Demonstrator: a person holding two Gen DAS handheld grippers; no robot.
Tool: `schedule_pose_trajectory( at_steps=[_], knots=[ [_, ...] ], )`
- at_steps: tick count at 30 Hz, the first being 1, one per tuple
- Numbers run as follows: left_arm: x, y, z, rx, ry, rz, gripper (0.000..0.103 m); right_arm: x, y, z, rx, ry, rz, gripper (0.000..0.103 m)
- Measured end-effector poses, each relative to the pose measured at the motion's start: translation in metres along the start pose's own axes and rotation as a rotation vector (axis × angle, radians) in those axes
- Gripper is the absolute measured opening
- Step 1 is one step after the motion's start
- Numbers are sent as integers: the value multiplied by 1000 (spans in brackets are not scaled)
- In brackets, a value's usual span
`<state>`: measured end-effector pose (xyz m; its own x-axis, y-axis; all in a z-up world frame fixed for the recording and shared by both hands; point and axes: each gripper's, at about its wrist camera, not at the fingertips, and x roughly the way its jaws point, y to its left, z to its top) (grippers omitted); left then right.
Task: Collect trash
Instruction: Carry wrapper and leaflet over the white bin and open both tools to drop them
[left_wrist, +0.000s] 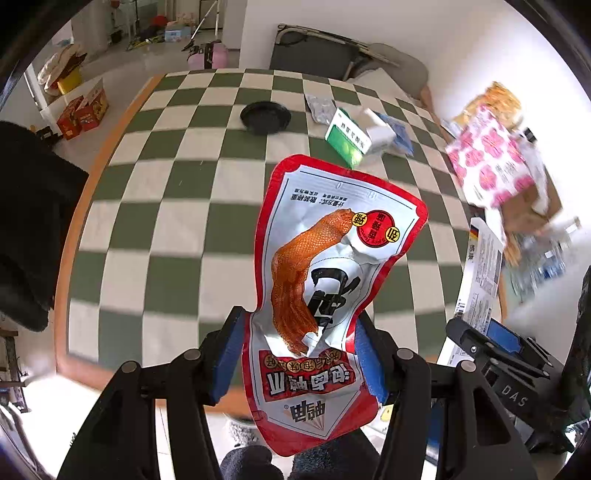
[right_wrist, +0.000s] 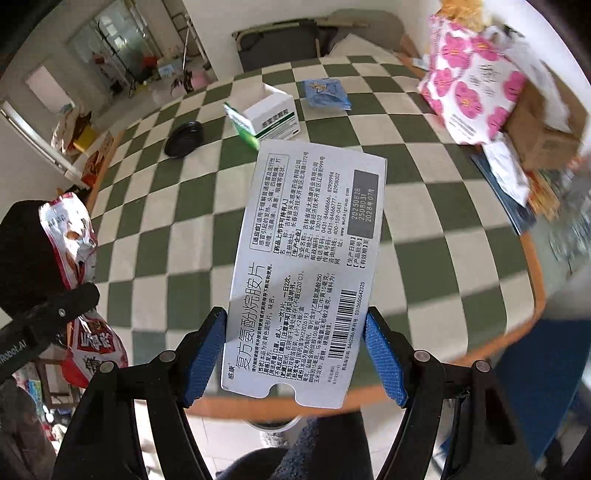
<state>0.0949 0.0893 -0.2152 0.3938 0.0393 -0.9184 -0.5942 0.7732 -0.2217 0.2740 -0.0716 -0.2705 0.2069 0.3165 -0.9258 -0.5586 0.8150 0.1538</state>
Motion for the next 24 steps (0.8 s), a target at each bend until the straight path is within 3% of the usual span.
schedule_pose_trajectory(
  at_steps=[3,7,12,17,24],
  knots=[
    [-11,11,-35,14,4,-23,54,-21,10,-45,39,-13,0,76],
    [-9,29,-85,-4,67,-32,54,-37,19,-103,67,13,11,76],
    [20,45,-142,-29,177,-9,54,-26,23,-178,57,118,22,76],
    [85,62,-187,-75,294,46,54,25,15,-234,57,247,50,76],
    [222,90,-233,-140,440,83,54,154,-4,-298,61,387,113,76]
  ],
)
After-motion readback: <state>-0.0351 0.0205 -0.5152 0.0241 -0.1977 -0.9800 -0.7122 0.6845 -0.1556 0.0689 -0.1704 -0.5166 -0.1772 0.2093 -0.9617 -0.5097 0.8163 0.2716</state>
